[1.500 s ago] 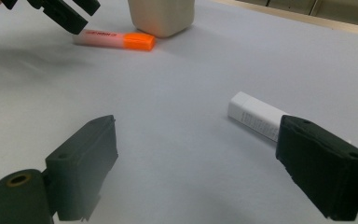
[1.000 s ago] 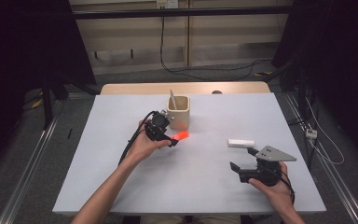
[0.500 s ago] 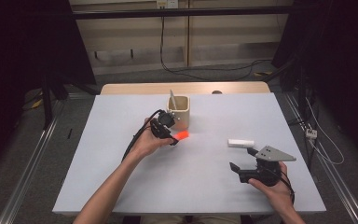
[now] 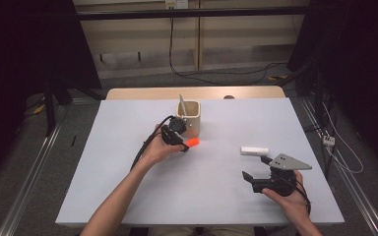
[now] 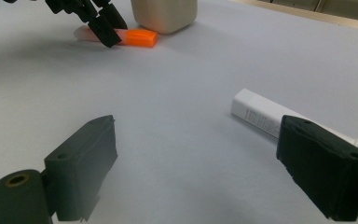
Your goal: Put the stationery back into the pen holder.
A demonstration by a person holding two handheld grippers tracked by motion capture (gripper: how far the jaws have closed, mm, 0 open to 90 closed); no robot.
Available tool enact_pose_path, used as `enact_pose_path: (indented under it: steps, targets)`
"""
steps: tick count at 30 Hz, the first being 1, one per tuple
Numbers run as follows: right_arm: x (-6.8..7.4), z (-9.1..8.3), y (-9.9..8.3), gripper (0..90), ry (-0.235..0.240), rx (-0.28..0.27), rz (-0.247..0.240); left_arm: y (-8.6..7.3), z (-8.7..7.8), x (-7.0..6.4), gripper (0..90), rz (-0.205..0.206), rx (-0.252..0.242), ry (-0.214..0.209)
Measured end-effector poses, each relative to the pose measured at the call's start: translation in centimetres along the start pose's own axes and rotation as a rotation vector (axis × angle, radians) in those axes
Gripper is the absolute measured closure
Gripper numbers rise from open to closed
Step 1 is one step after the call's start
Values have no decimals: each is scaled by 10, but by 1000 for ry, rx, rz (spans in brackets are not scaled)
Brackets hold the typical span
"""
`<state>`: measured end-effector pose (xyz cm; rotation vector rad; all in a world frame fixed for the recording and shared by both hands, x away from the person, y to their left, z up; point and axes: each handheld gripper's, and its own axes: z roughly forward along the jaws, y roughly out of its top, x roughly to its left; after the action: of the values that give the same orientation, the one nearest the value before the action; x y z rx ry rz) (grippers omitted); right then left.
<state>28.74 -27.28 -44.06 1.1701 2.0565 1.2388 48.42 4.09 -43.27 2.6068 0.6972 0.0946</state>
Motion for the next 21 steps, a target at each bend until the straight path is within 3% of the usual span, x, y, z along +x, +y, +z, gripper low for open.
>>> enact_pose_path:
  steps: [8, 16, 21]
  targets:
    - [0, 1, 0, 116, 0, 2, -2, 2, 1, 2, 623, 1, 13, -8]
    - [0, 1, 0, 115, -1, -1, -2, 3, 1, 0, 670, 38, 19, -11]
    - [0, 1, 0, 115, 1, 0, -4, 2, 0, 3, 672, 33, 15, -30]
